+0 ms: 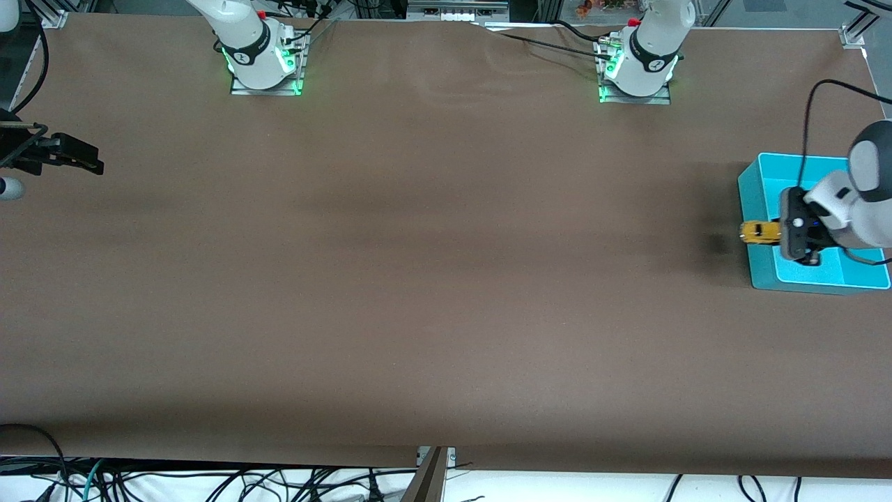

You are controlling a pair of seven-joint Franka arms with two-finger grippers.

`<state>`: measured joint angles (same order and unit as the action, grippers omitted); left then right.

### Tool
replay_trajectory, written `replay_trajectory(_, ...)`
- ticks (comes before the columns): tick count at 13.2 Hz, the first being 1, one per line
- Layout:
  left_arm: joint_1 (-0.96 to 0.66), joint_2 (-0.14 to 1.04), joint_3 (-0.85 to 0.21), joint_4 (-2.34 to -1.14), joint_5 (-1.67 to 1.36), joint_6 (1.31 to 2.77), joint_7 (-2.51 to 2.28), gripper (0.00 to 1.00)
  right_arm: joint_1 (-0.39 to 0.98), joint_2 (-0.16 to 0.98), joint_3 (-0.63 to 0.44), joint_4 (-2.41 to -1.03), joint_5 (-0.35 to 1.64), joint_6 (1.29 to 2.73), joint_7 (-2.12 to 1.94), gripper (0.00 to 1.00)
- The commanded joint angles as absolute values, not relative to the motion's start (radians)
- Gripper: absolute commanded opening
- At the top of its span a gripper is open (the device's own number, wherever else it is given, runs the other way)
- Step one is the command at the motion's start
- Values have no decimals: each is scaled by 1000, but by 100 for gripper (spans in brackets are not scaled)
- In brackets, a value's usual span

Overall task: Wind and store yellow beetle car
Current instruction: 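Grasp the yellow car with the left gripper and lift it, then lower the car into the cyan tray and open the left gripper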

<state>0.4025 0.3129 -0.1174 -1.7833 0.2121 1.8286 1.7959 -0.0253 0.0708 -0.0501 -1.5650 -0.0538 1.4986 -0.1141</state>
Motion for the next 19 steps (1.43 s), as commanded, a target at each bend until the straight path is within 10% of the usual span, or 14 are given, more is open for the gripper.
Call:
replay_trajectory(1,515,333,-121,-1784,306,1834,1919,19,-34,64,-44,-1568,-49,1488,-100,100)
replay_trajectory(13,804,350,-123,-2180,334,2378,2123,21,-32,64,-44,-1568,-49,1488,-100,100)
replay_trajectory(15,804,373,-124,-2175,333,2391,2121,34,-34,64,-44,-1568,-49,1488,-100,100)
replay_trajectory(17,804,376,-126,-2169,333,2391,2141,100,-34,64,-44,-1568,-49,1488,-100,100)
replay_trajectory(19,811,368,-126,-2152,318,2381,2149,100,-32,64,-44,-1568,-49,1488,-100,100)
